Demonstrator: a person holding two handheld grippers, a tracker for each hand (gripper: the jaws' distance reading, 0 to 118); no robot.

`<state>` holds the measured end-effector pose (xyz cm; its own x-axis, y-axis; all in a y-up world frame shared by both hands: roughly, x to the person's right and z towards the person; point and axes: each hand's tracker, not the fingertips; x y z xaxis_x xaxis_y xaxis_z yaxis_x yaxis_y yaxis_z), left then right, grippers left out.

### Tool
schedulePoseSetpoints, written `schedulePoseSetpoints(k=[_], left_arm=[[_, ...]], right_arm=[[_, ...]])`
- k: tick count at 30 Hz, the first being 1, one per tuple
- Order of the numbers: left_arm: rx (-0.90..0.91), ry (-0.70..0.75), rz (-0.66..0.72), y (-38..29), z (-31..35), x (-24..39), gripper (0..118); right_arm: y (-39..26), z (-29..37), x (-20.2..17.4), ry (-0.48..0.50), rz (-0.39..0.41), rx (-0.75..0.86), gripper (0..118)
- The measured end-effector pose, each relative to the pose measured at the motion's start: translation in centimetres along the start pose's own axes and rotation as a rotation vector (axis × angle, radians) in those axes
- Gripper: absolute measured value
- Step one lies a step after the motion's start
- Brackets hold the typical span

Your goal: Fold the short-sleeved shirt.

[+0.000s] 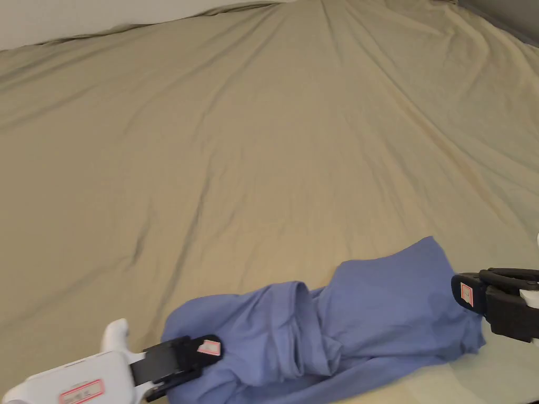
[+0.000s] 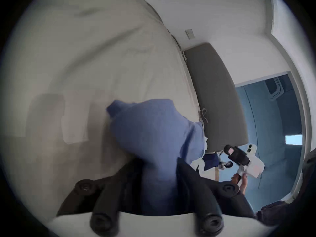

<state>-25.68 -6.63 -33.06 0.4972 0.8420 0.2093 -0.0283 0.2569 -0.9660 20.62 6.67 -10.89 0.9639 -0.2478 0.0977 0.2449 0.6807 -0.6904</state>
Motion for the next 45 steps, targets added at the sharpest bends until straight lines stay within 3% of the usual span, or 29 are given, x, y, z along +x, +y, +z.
schedulePoseSetpoints(k=[2, 5, 8, 10, 12, 15, 18, 19, 20, 21, 22, 25, 28, 29, 30, 31, 32, 35, 41, 42, 45], left_arm=[[0.057, 0.054, 0.013, 0.8, 2.9, 0.5, 11], [0.087, 0.284, -0.051, 2.2, 6.9, 1.4, 11], [0.138, 0.433, 0.087, 2.9, 9.4, 3.1, 11], [0.107, 0.675, -0.067, 3.1, 8.4, 6.5, 11], [0.051, 0.813, -0.185, 2.5, 5.3, 10.2, 11], [-0.05, 0.86, -0.349, 1.7, -0.7, 14.4, 11], [-0.144, 0.756, -0.39, 1.8, -6.6, 15.5, 12], [-0.185, 0.73, -0.384, 1.8, -9.1, 15.8, 24], [-0.213, 0.72, -0.394, 1.8, -10.7, 15.7, 71], [-0.237, 0.689, -0.417, 1.6, -12.7, 15.7, 102], [-0.258, 0.643, -0.397, 1.2, -14.1, 15.8, 110], [-0.231, 0.608, -0.345, 0.7, -14.6, 15.9, 110], [-0.146, 0.534, -0.327, 0.1, -10.7, 18.1, 110], [-0.11, 0.526, -0.326, 0.0, -9.3, 18.9, 106], [-0.057, 0.554, -0.355, 0.0, -7.6, 19.6, 94], [-0.019, 0.592, -0.393, 0.2, -6.3, 19.9, 59], [0.011, 0.639, -0.407, 0.4, -5.3, 20.3, 7], [-0.009, 0.779, -0.357, 1.1, -6.2, 18.4, 4], [-0.259, 0.573, -0.339, -1.1, -18.1, 15.7, 4], [-0.292, 0.636, -0.413, -1.9, -20.0, 16.2, 4], [-0.344, 0.573, -0.557, -4.2, -22.7, 18.7, 4]], right_arm=[[0.2, -0.2, 0.3, 0.004, -0.004, 0.004, 2], [0.4, -0.5, 0.7, 0.025, -0.01, 0.015, 2], [0.5, -0.9, 1.1, 0.048, -0.019, 0.02, 2], [0.4, -1.1, 1.5, 0.055, -0.022, 0.025, 2], [0.2, -1.2, 2.0, 0.071, -0.035, 0.033, 2], [-0.2, -1.0, 3.0, 0.081, -0.055, 0.034, 2], [-0.8, -0.3, 4.5, 0.079, -0.086, 0.042, 2], [-1.1, 0.0, 5.2, 0.077, -0.099, 0.049, 2], [-1.3, 0.3, 5.8, 0.071, -0.112, 0.053, 2], [-1.6, 0.7, 6.5, 0.063, -0.124, 0.059, 2], [-1.8, 1.1, 7.1, 0.054, -0.135, 0.06, 2], [-2.5, 2.0, 8.7, 0.021, -0.16, 0.056, 2], [-3.0, 2.6, 9.9, 0.0, -0.182, 0.059, 2], [-3.1, 2.7, 10.2, -0.003, -0.189, 0.06, 2], [-3.2, 2.8, 10.3, -0.006, -0.193, 0.061, 2], [-3.2, 2.8, 10.3, -0.009, -0.195, 0.061, 2], [-3.3, 2.7, 10.2, -0.01, -0.195, 0.06, 2], [-3.4, 2.4, 9.8, -0.009, -0.192, 0.056, 2], [-3.9, 1.9, 8.6, -0.008, -0.174, 0.012, 2], [-4.0, 1.9, 8.4, -0.012, -0.173, 0.003, 2], [-4.1, 1.8, 8.0, -0.017, -0.167, -0.015, 2]])
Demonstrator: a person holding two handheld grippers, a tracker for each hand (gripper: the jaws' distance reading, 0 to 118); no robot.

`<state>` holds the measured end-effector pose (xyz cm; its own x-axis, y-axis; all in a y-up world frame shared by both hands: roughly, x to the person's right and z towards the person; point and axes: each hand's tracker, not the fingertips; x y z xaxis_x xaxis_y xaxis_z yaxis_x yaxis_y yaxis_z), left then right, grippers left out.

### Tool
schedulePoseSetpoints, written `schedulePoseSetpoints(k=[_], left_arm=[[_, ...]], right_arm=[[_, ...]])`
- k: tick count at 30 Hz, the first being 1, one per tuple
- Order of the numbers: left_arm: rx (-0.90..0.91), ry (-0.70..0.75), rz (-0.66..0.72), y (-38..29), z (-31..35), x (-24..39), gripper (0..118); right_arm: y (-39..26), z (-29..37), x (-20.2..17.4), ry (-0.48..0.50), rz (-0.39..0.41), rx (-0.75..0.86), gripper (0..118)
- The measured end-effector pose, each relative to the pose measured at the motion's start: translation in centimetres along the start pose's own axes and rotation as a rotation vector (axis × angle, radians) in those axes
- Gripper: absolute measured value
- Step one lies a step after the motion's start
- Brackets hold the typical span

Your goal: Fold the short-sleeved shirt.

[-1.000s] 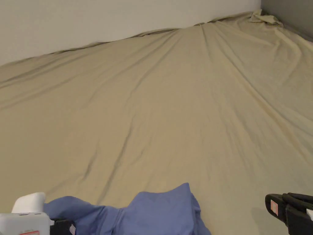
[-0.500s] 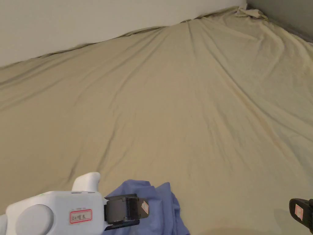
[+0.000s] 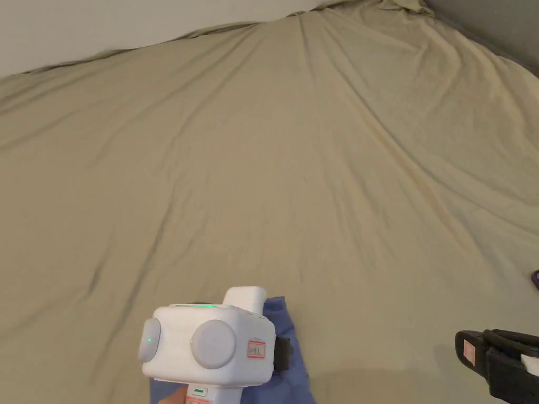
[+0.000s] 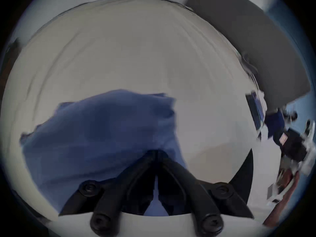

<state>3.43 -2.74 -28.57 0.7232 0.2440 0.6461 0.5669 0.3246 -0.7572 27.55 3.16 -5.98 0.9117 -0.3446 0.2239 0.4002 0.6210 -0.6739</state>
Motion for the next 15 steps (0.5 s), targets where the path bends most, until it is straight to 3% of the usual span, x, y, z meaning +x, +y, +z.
schedulePoseSetpoints(k=[5, 10, 15], left_arm=[[-0.016, -0.039, -0.065, 0.5, 0.5, 0.8, 4], [0.219, -0.175, 0.07, -1.5, 10.9, -3.8, 4], [0.371, 0.032, 0.163, -6.9, 18.8, -9.7, 4]], right_arm=[[1.0, -0.7, -1.5, 0.01, 0.042, -0.009, 2], [3.5, -1.5, -6.7, 0.118, 0.163, 0.016, 2], [5.0, -5.9, -14.5, 0.246, 0.331, -0.047, 2]])
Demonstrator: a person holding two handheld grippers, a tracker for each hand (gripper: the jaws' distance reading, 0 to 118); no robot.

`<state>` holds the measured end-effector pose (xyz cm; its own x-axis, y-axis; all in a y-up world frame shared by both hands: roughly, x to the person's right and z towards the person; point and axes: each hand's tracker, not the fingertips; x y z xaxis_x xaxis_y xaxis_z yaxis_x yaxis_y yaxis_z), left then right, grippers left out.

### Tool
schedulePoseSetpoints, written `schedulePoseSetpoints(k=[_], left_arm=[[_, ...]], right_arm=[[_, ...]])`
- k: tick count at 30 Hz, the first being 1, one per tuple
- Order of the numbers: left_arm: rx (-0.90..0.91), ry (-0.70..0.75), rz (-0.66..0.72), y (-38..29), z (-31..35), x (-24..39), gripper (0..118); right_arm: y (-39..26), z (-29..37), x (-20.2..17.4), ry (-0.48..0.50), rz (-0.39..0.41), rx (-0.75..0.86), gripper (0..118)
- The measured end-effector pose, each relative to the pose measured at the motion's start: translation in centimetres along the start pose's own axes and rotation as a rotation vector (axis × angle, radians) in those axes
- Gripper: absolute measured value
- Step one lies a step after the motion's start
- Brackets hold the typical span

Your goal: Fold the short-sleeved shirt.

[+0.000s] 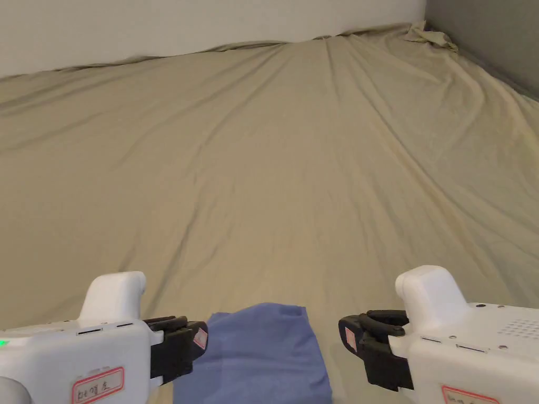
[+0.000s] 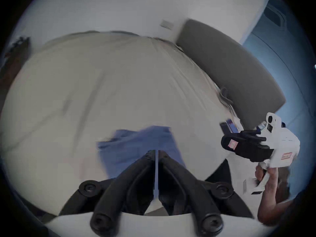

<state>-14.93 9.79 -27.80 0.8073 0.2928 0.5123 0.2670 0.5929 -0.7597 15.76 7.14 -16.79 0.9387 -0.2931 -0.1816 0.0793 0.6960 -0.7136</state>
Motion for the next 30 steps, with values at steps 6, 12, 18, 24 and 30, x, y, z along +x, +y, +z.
schedulePoseSetpoints(k=[6, 12, 18, 24, 30], left_arm=[[-0.075, 0.083, 0.146, -4.1, -0.7, -6.6, 16], [-0.13, -0.133, 0.212, -6.2, -5.0, -9.8, 118], [-0.169, -0.461, 0.373, -6.7, -10.9, -11.5, 118], [-0.147, -0.506, 0.32, -6.1, -16.9, -9.4, 33], [-0.17, -0.536, 0.467, -6.0, -16.2, -12.7, 33]], right_arm=[[-0.8, -11.6, -1.5, -0.032, 0.107, -0.235, 2], [-1.8, -15.2, 1.2, -0.007, 0.044, -0.312, 2], [-1.0, -15.7, 4.3, 0.121, -0.033, -0.357, 2], [-1.0, -15.9, 5.4, 0.178, -0.06, -0.358, 2], [-1.4, -15.2, 5.9, 0.252, -0.143, -0.304, 2]])
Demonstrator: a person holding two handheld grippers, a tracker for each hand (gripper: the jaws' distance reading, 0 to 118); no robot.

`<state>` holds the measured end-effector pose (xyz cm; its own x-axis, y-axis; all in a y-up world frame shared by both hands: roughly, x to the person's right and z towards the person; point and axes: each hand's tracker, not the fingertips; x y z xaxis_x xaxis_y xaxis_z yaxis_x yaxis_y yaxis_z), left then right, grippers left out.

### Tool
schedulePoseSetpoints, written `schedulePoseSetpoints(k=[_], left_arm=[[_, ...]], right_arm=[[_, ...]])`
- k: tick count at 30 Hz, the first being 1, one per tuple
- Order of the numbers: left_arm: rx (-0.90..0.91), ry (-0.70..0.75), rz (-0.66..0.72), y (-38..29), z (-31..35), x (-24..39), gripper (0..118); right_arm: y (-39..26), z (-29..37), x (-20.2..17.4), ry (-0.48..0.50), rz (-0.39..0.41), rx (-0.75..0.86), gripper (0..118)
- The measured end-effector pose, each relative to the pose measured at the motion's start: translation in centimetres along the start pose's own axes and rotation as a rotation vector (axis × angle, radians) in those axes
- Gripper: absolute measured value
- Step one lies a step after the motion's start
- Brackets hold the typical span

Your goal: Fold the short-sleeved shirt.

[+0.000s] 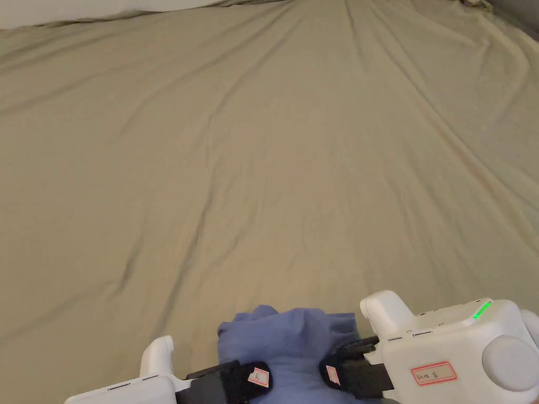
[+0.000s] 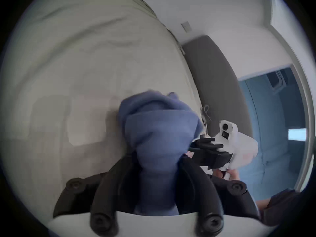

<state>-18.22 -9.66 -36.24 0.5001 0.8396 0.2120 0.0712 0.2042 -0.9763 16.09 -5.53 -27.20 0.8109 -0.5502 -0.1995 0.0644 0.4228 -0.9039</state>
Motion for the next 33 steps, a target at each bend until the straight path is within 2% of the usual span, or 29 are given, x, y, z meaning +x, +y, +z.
schedulePoseSetpoints(k=[5, 7, 9, 11, 14, 17, 21, 22, 23, 24, 27, 28, 29, 30, 31, 32, 33], left_arm=[[-0.019, 0.056, -0.118, 1.2, 1.5, 1.3, 33], [-0.021, 0.056, -0.126, 1.7, 3.6, 1.4, 33], [0.021, 0.115, -0.156, 2.3, 7.1, 0.9, 33], [0.054, 0.206, -0.173, 3.1, 11.7, -0.3, 33], [0.118, 0.357, -0.127, 4.2, 19.5, -2.0, 33], [0.163, 0.562, -0.113, 5.3, 26.7, -4.3, 33], [0.171, 0.793, -0.007, 7.6, 33.6, -7.9, 33], [0.177, 0.844, -0.013, 8.0, 34.4, -8.5, 45], [0.181, 0.88, 0.002, 8.3, 35.0, -9.1, 89], [0.187, 0.893, 0.007, 8.4, 35.5, -9.7, 115], [0.209, 0.889, 0.054, 8.0, 35.5, -10.7, 118], [0.224, 0.948, 0.047, 7.8, 35.2, -10.6, 118], [0.239, 0.988, 0.007, 7.2, 35.0, -10.2, 118], [0.306, 0.969, -0.041, 6.5, 35.4, -9.5, 118], [0.397, 0.947, -0.042, 6.0, 36.0, -8.2, 105], [0.423, 0.927, -0.04, 5.7, 36.4, -7.0, 44], [0.45, 0.921, -0.038, 5.4, 36.8, -5.3, 0]], right_arm=[[0.3, 0.5, -2.5, -0.02, 0.012, 0.042, 2], [0.7, 1.1, -3.8, 0.003, 0.008, 0.079, 2], [1.4, 1.5, -5.4, 0.024, 0.021, 0.111, 2], [2.0, 1.6, -7.1, 0.036, 0.051, 0.133, 2], [3.2, 1.0, -9.6, 0.06, 0.084, 0.145, 2], [4.1, -0.3, -11.5, 0.086, 0.111, 0.14, 2], [4.7, -2.2, -13.8, 0.113, 0.137, 0.12, 2], [4.7, -2.6, -14.2, 0.114, 0.146, 0.112, 2], [4.7, -3.0, -14.5, 0.114, 0.152, 0.103, 2], [4.7, -3.3, -14.8, 0.112, 0.154, 0.094, 2], [4.5, -3.4, -15.0, 0.107, 0.156, 0.082, 2], [4.4, -3.3, -15.0, 0.107, 0.156, 0.08, 2], [4.3, -3.0, -14.6, 0.106, 0.155, 0.08, 2], [4.1, -2.6, -14.6, 0.103, 0.155, 0.083, 2], [4.0, -2.2, -14.5, 0.098, 0.157, 0.087, 2], [3.9, -1.7, -14.5, 0.092, 0.159, 0.093, 2], [3.8, -0.9, -14.1, 0.087, 0.162, 0.105, 2]])
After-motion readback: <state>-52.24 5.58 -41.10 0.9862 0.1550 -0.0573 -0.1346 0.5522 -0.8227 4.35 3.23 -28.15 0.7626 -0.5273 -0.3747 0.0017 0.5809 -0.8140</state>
